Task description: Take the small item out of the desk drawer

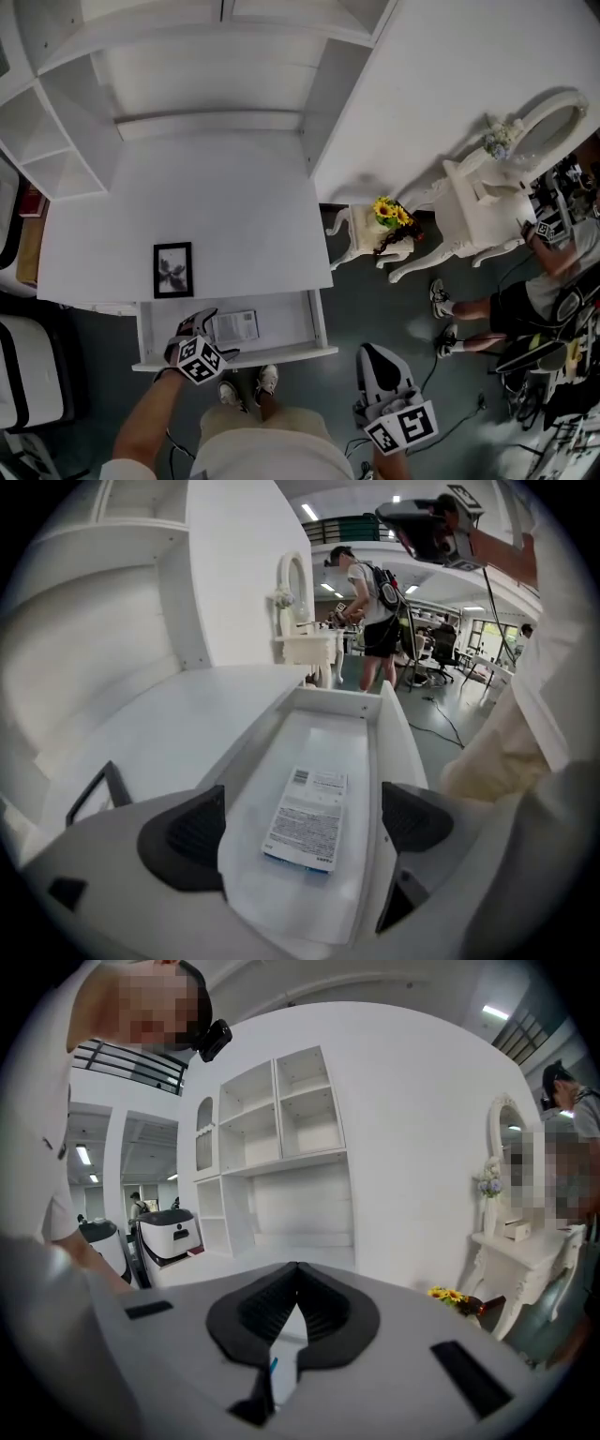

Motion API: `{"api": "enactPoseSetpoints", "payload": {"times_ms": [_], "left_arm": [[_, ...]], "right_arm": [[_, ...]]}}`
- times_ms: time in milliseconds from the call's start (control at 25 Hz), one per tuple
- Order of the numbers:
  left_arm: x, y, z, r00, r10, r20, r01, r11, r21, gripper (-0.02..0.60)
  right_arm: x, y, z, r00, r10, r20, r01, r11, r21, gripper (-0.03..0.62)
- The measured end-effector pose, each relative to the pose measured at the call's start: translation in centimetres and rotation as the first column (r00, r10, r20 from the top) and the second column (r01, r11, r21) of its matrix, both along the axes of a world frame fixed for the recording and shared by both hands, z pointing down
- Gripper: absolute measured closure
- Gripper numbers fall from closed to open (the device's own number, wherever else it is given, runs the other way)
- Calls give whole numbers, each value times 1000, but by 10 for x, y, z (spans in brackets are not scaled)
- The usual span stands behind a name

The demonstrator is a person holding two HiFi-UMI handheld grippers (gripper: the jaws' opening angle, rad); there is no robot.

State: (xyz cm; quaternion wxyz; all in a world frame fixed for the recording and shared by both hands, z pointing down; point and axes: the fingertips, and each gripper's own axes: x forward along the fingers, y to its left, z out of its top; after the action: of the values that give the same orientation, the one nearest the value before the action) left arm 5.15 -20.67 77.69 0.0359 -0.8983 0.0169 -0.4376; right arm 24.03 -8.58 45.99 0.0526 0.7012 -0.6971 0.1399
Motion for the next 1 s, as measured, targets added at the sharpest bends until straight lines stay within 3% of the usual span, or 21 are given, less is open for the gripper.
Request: {"api": "enactPoseSetpoints", "payload": {"times_ms": [280, 1000], "left_arm": [[15, -1, 62, 984, 117, 131, -111, 993, -50, 51], [35, 7, 111, 935, 249, 253, -223, 966, -129, 70]], "right_arm": [[12, 27, 14, 997, 80, -14, -81, 995, -52, 583], [28, 58, 32, 984, 178, -12, -178, 978, -105, 583]]}}
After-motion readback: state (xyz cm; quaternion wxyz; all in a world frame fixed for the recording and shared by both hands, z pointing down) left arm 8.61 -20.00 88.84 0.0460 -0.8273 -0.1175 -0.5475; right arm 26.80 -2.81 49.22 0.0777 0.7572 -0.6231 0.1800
